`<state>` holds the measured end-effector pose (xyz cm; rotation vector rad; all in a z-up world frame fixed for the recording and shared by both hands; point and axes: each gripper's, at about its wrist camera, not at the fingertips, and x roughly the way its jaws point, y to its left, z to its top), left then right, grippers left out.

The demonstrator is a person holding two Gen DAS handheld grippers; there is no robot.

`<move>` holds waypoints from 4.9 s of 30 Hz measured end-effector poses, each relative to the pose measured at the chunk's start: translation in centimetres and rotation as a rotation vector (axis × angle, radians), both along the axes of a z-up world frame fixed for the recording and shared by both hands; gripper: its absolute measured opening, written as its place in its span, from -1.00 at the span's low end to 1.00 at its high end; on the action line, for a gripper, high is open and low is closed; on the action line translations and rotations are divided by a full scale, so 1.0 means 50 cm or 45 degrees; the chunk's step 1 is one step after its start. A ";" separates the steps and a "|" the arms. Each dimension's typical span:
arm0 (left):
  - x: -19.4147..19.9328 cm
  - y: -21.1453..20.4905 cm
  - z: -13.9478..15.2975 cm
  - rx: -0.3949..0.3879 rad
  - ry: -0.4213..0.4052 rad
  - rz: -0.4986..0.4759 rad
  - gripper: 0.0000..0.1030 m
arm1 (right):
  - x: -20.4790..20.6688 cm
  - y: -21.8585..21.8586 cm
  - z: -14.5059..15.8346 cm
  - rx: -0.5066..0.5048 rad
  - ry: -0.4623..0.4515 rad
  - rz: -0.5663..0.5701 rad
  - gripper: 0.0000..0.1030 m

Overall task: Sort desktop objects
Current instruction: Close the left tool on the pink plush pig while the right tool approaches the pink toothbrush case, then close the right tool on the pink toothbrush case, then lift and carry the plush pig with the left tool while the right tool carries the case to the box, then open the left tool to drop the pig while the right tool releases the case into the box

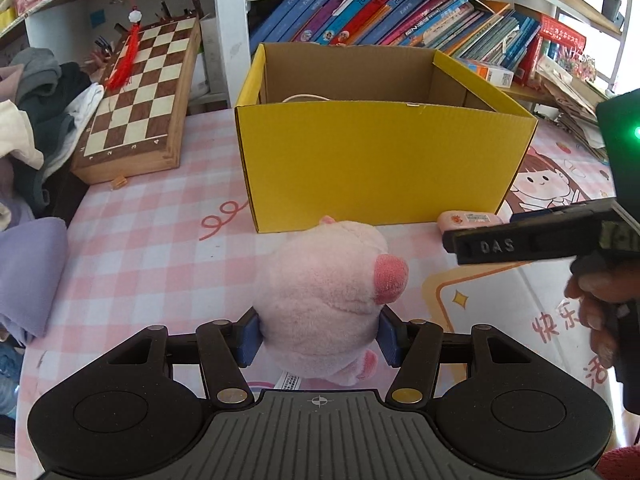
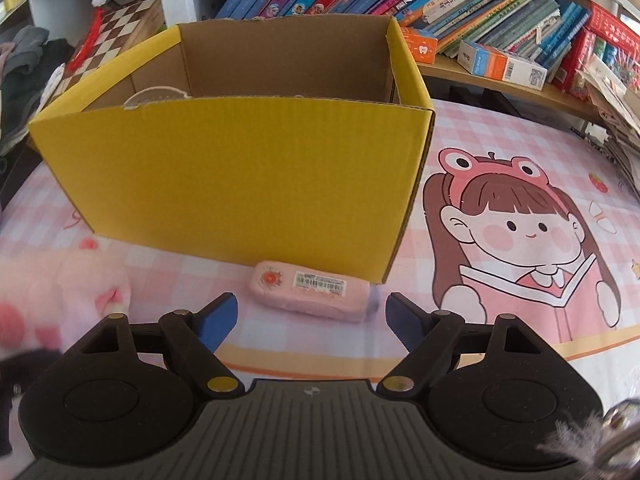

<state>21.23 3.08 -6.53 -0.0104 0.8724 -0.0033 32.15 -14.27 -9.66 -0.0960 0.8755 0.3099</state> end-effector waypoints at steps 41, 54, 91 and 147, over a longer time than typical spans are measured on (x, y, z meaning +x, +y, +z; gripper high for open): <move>-0.060 -0.031 0.046 -0.036 -0.114 -0.092 0.10 | -0.117 -0.050 0.062 0.011 0.009 0.054 0.48; -0.119 -0.063 0.053 -0.055 -0.130 -0.158 0.10 | -0.206 -0.080 0.082 0.025 0.024 0.070 0.48; -0.126 -0.106 0.110 -0.110 -0.236 -0.230 0.10 | -0.237 -0.136 0.153 0.012 -0.052 0.106 0.48; 0.246 -0.097 0.072 0.114 -0.172 -0.203 0.56 | 0.330 0.179 0.164 -0.020 0.034 0.524 0.48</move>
